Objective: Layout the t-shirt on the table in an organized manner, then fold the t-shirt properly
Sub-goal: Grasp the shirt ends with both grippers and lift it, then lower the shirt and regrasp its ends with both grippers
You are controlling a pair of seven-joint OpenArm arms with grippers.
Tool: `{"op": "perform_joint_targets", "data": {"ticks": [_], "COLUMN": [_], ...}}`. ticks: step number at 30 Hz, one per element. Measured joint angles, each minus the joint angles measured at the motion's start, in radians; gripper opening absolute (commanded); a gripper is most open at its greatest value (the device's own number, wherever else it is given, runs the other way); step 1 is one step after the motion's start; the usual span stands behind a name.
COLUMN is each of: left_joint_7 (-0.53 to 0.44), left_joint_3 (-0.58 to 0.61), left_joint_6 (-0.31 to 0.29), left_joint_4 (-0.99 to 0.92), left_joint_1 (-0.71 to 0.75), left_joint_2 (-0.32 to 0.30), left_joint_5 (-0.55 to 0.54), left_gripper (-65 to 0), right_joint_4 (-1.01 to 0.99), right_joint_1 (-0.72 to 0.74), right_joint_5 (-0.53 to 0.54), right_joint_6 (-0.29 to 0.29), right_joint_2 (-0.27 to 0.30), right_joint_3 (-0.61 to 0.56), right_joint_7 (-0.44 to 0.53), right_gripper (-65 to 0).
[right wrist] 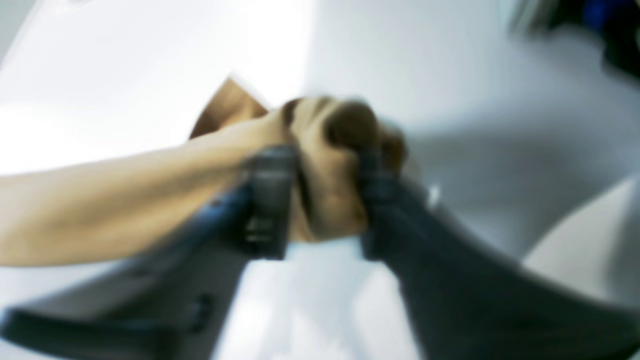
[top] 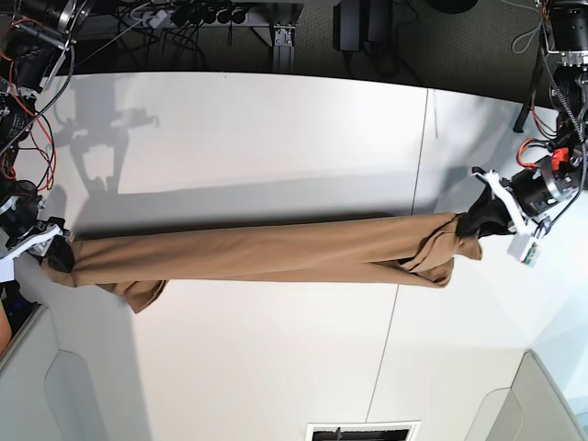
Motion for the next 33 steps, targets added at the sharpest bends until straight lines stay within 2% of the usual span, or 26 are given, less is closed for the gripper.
{"op": "perform_joint_targets", "data": {"ticks": [4, 6, 10, 12, 14, 17, 19, 23, 27, 33], "left_joint_7": [-0.008, -0.006, 0.027, 0.046, 0.072, 0.095, 0.078, -0.040, -0.073, -0.080], "left_joint_3": [0.087, 0.092, 0.037, -0.013, -0.063, -0.093, -0.093, -0.077, -0.072, -0.071], "left_joint_6": [0.000, 0.000, 0.000, 0.000, 0.000, 0.001, 0.001, 0.001, 0.003, 0.003], "left_joint_4": [-0.072, -0.079, -0.079, -0.077, -0.074, -0.074, -0.074, -0.095, -0.165, -0.236], "left_joint_1": [-0.007, 0.028, 0.064, 0.059, 0.056, 0.059, 0.059, 0.056, 0.050, 0.000], "left_joint_2": [0.008, 0.009, 0.009, 0.008, 0.008, 0.006, 0.009, 0.008, 0.035, 0.085], "left_joint_5": [-0.004, -0.004, -0.007, -0.064, -0.134, -0.126, -0.090, -0.023, -0.004, -0.010], "left_gripper": [-41.0, -36.4, -36.4, -36.4, -36.4, -36.4, -35.9, -28.5, -28.5, -28.5], "right_joint_4": [0.018, 0.045, 0.074, 0.075, 0.079, 0.081, 0.080, 0.074, 0.021, -0.109], "right_joint_1": [-0.033, -0.096, -0.229, -0.274, -0.319, -0.371, -0.371, -0.311, -0.235, -0.170], "right_joint_5": [0.058, 0.108, 0.101, 0.105, 0.108, 0.082, 0.047, 0.032, -0.016, 0.001], "right_joint_6": [-0.001, -0.001, 0.011, 0.010, 0.012, 0.018, 0.013, 0.003, 0.000, -0.008], "right_joint_2": [-0.001, -0.002, -0.040, -0.053, -0.052, -0.048, -0.045, -0.060, -0.078, -0.082], "right_joint_3": [0.000, 0.003, 0.005, 0.003, 0.001, 0.004, 0.007, 0.006, 0.005, 0.006], "right_joint_7": [-0.022, -0.047, -0.066, -0.059, -0.008, 0.080, 0.117, 0.121, 0.126, 0.148], "right_gripper": [-32.3, -32.3, -32.3, -32.3, -32.3, -32.3, -32.3, -32.3, -32.2, -32.2]}}
